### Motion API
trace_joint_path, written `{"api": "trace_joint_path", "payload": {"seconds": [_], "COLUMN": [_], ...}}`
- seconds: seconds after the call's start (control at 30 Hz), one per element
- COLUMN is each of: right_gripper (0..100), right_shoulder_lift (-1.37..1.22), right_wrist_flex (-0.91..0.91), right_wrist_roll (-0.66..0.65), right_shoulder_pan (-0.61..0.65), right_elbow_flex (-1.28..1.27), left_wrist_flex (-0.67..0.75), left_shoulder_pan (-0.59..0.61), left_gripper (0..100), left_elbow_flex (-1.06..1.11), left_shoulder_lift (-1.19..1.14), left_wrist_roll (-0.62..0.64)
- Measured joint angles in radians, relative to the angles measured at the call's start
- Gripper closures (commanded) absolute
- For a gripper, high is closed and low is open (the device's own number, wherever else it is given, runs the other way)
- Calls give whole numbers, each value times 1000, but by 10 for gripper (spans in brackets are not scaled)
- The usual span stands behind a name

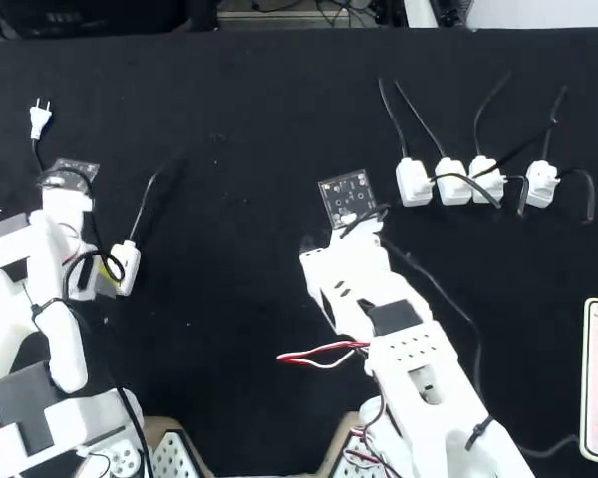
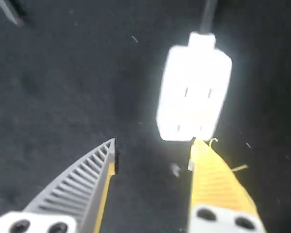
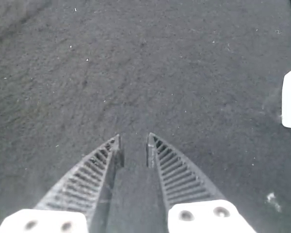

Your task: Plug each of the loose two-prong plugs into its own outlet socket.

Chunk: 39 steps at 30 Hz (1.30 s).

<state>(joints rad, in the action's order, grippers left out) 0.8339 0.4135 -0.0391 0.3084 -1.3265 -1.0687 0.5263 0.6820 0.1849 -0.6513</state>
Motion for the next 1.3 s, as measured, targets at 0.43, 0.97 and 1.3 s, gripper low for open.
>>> {"api": "trace_joint_path", "payload": {"seconds": [0.43, 0.97, 1.3], "right_gripper": [920, 920, 920], "right_shoulder_lift": [0, 0, 0], "right_wrist_flex": [0, 0, 0], "right_wrist_roll": [0, 0, 0], "right_shoulder_pan": [0, 0, 0], "right_elbow_flex": [0, 0, 0], "left_wrist_flex": [-110, 209, 229], "left_shoulder_pan": [-169, 68, 40], "left_gripper": [755, 755, 755], "left_elbow_flex": [-32, -95, -92], "left_shoulder_lift": [54, -17, -98], "left_wrist_roll": [51, 58, 98]}}
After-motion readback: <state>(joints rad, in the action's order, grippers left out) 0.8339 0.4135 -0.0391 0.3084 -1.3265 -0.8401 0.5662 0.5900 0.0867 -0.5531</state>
